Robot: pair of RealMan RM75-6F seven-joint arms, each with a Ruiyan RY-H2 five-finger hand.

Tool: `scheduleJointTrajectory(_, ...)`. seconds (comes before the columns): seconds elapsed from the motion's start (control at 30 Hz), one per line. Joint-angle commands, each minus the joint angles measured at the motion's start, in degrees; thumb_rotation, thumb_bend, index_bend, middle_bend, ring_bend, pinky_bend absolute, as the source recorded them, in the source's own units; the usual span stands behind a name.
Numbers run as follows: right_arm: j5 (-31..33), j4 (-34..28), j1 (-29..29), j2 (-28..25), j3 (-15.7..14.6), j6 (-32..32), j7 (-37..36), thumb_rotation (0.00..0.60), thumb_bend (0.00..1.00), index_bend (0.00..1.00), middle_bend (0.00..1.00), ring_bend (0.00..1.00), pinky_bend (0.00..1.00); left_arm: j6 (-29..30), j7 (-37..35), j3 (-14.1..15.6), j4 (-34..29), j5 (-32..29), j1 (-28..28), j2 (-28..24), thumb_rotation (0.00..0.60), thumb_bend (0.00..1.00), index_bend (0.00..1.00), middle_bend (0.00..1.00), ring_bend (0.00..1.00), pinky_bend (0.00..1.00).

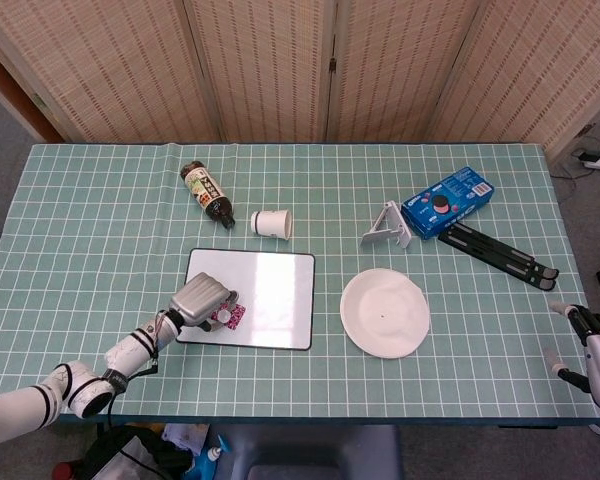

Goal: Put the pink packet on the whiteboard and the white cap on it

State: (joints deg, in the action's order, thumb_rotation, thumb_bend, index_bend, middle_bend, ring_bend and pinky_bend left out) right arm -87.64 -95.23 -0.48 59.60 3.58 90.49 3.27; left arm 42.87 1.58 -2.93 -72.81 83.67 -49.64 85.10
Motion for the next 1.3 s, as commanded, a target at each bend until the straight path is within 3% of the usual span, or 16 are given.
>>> scheduleJointTrajectory(0.03, 0.09, 0.04, -0.01, -0.03, 0.00, -0.06, -0.04, 0.600, 0.19, 0.27, 0.34, 0.39, 0.41, -1.09, 0.47, -0.76, 0.31, -1.23, -0.80, 0.63, 0.600, 0.24, 0.49, 1.00, 1.00, 1.00)
scheduleJointTrajectory(0.33, 0.41, 0.44, -0.24, 0.02, 0.01, 0.05, -0.42, 0.600, 0.19, 0.27, 0.34, 0.39, 0.41, -3.79, 3.33, -1.69, 0.73, -5.09, -2.19, 1.62, 0.600, 0.24, 0.47, 1.00, 1.00, 1.00)
scheduleJointTrajectory(0.63, 0.40, 0.57, -0.37, -0.08, 0.08, 0.28, -0.62, 0.600, 0.19, 0.27, 0.34, 0.39, 0.42, -3.82, 7.23, -1.93, -2.37, -10.02, -1.32, -0.69, 0.600, 0.24, 0.22, 0.99, 1.00, 1.00)
scheduleJointTrajectory(0.8, 0.47, 0.60, -0.25, -0.23, 0.11, 0.00, -0.79, 0.600, 0.19, 0.27, 0.34, 0.39, 0.43, 2.95, 9.04, -4.04, -7.59, -16.85, 2.95, -4.01, 0.600, 0.24, 0.15, 0.92, 0.96, 1.00)
scheduleJointTrajectory(0.9, 0.53, 0.53, 0.05, -0.47, 0.15, -0.58, -1.35, 0.600, 0.19, 0.27, 0.34, 0.39, 0.43, 6.05, 10.93, -4.50, -10.72, -20.91, 5.21, -6.45, 0.600, 0.24, 0.17, 0.78, 0.80, 0.97)
scheduleJointTrajectory(1.03, 0.43, 0.43, 0.75, -1.09, 0.32, -1.63, -3.36, 0.600, 0.19, 0.27, 0.34, 0.39, 0.43, 12.02, 12.38, -4.69, -14.50, -24.72, 9.15, -9.40, 0.600, 0.24, 0.23, 0.64, 0.61, 0.78)
scheduleJointTrajectory(1.17, 0.59, 0.68, 1.30, -1.22, 0.43, -2.51, -3.69, 0.600, 0.19, 0.27, 0.34, 0.39, 0.42, 18.61, 12.98, -3.96, -16.40, -24.57, 13.29, -11.29, 0.600, 0.24, 0.24, 0.52, 0.48, 0.62)
scheduleJointTrajectory(1.3, 0.90, 0.90, 1.89, -1.30, 0.33, -3.83, -4.54, 0.600, 0.20, 0.27, 0.34, 0.39, 0.43, 24.63, 13.37, -2.78, -17.59, -23.39, 17.45, -12.65, 0.600, 0.24, 0.23, 0.42, 0.39, 0.52)
